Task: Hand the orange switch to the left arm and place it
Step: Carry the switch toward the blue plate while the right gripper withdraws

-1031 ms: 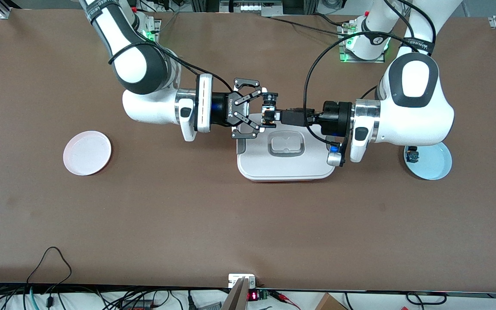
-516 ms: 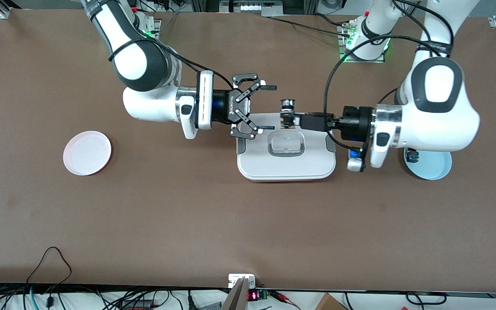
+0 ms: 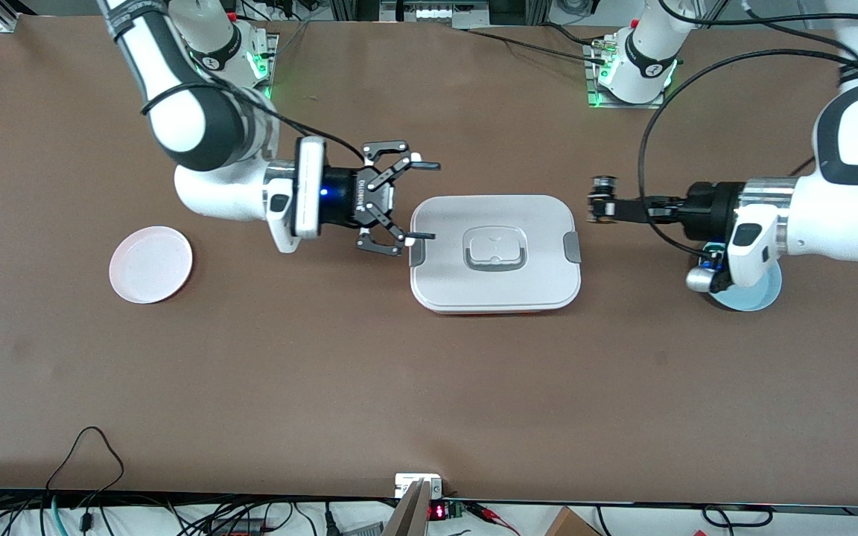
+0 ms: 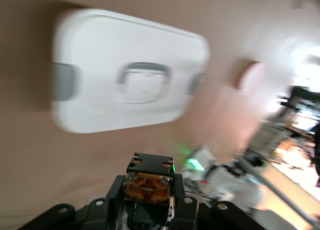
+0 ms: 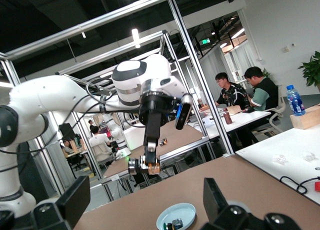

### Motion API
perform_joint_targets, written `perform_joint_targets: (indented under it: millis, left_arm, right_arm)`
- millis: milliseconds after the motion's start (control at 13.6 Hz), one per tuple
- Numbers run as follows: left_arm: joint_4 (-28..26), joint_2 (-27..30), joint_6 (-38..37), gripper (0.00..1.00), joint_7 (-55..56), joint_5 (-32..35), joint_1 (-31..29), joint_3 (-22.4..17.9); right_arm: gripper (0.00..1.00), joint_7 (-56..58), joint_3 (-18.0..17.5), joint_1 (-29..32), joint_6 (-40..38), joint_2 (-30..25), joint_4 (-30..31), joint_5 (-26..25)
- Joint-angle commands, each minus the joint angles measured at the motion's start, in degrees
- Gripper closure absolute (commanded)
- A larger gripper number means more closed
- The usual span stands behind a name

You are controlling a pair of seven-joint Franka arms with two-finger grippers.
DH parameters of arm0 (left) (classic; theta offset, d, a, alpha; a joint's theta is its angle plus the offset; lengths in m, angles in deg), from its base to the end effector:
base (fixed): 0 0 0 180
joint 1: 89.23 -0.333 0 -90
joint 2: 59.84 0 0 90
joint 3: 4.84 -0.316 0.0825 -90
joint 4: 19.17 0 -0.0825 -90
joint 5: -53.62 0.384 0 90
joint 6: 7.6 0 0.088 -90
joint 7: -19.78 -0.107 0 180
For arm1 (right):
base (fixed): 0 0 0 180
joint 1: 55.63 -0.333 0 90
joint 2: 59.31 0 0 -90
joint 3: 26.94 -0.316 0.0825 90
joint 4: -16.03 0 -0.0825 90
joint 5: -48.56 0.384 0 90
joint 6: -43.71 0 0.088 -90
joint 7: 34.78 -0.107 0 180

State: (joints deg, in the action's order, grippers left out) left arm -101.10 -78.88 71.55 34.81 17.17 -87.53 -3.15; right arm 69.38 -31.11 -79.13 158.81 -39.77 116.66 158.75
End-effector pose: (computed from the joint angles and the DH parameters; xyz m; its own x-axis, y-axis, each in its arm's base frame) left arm 0.6151 -0.1062 0.5048 0.8782 0.0456 -0.4761 0.3050 -0.8201 0.4841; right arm 0.5748 0.3584 0.4384 0.3709 -0.1002 0.9233 0.9257 -0.0394 -0.3762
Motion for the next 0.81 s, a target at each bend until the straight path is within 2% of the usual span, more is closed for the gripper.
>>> perform_joint_targets:
  millis: [0, 221, 368, 516, 736]
  left_arm:
    - [-0.2, 0.0, -3.1, 1.00, -2.9, 19.4, -0.1, 0.9]
    - [-2.9, -2.4, 0.4, 1.00, -8.6, 35.0, -2.2, 0.4]
    - [-8.6, -2.5, 8.8, 1.00, -14.0, 43.4, -4.3, 0.4]
    - [-14.0, -2.5, 17.8, 1.00, -16.2, 48.2, -7.0, 0.4]
    - [-19.7, -3.1, 27.3, 1.00, -17.7, 52.9, -9.5, 0.3]
  right_arm:
    - [0.00, 0.5, 0.7, 3.7, -5.9, -2.0, 4.0, -2.2]
    - [0.00, -5.6, 5.3, 7.1, -14.7, -2.0, 3.9, -13.4]
    - [0.00, -11.1, 9.4, 7.3, -19.4, -2.5, 3.6, -20.7]
    - [0.00, -17.8, 11.9, 7.8, -22.3, -3.2, 3.3, -26.4]
    - [0.00, -32.0, 12.5, 8.1, -23.4, -5.4, 3.1, -35.7]
